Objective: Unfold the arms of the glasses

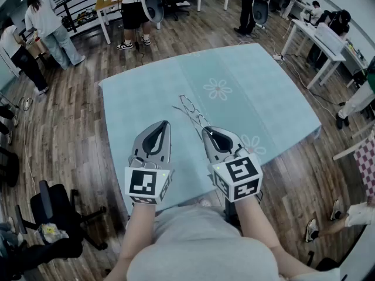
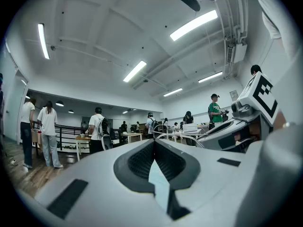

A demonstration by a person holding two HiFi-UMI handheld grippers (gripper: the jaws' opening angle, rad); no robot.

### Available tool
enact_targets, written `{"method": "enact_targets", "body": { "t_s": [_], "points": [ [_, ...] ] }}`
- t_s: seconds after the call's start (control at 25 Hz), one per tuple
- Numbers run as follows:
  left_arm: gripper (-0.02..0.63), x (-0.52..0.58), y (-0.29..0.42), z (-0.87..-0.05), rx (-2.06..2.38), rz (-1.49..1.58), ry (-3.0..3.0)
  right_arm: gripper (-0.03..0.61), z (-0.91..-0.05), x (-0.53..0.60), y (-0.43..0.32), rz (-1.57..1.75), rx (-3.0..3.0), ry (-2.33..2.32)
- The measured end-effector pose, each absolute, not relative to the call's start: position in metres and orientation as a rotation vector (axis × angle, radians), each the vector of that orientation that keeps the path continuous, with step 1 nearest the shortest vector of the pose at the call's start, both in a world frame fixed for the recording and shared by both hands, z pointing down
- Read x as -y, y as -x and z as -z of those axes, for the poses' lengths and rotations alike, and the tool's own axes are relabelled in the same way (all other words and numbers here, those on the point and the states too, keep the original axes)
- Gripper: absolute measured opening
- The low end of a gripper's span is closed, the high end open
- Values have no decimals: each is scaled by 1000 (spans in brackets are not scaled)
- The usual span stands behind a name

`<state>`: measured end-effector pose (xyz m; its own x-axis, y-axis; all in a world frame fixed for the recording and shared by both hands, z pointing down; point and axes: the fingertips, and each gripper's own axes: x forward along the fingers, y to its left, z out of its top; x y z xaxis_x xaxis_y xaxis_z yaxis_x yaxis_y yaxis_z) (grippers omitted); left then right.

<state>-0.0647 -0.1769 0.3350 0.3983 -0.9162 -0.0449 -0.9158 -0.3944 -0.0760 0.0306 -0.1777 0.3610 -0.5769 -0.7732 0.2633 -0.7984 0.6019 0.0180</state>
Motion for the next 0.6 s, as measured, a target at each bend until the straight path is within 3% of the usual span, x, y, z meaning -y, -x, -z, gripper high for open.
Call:
{"method": "enact_targets", "body": {
  "t_s": [0.6],
  "points": [
    [8, 179, 62, -337, -1663, 14, 2568, 9, -360, 181, -34, -211, 2619, -1299]
  ]
}}
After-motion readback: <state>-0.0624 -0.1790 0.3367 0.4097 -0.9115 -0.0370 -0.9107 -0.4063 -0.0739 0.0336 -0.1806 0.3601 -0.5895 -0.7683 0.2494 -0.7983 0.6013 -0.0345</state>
